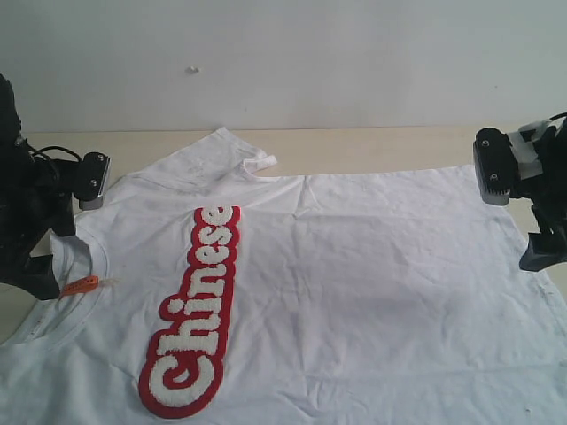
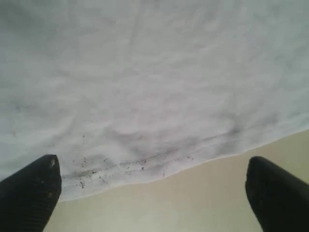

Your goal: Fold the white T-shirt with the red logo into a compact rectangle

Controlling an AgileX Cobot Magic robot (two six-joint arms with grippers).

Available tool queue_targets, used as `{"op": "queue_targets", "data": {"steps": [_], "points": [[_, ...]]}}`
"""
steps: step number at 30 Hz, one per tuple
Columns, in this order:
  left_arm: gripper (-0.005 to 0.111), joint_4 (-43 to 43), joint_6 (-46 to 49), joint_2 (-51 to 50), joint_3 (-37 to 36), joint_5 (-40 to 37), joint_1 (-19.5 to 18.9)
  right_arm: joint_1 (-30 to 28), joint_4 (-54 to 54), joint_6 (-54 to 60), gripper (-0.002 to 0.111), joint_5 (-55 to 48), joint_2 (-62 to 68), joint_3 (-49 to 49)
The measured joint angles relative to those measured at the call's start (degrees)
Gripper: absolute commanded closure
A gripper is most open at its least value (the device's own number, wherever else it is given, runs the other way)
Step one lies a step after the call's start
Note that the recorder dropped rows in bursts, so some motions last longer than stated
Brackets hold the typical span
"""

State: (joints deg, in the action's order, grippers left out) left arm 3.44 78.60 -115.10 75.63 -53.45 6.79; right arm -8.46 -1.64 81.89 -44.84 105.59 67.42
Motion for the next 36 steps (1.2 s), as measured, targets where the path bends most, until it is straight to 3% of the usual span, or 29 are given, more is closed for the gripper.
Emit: {"op": "queue_targets", "data": {"steps": [17,36], "points": [[0.01,0.0,-0.13,0.0,-0.12,-0.56,0.0,0.0,4.01,1.94,0.003,-6.05,6.15,0.0],[0.01,0.0,-0.13,0.0,-0.12,-0.56,0.0,-2.12,5.24,1.63,0.003,-4.41,10.21,3.94]]}}
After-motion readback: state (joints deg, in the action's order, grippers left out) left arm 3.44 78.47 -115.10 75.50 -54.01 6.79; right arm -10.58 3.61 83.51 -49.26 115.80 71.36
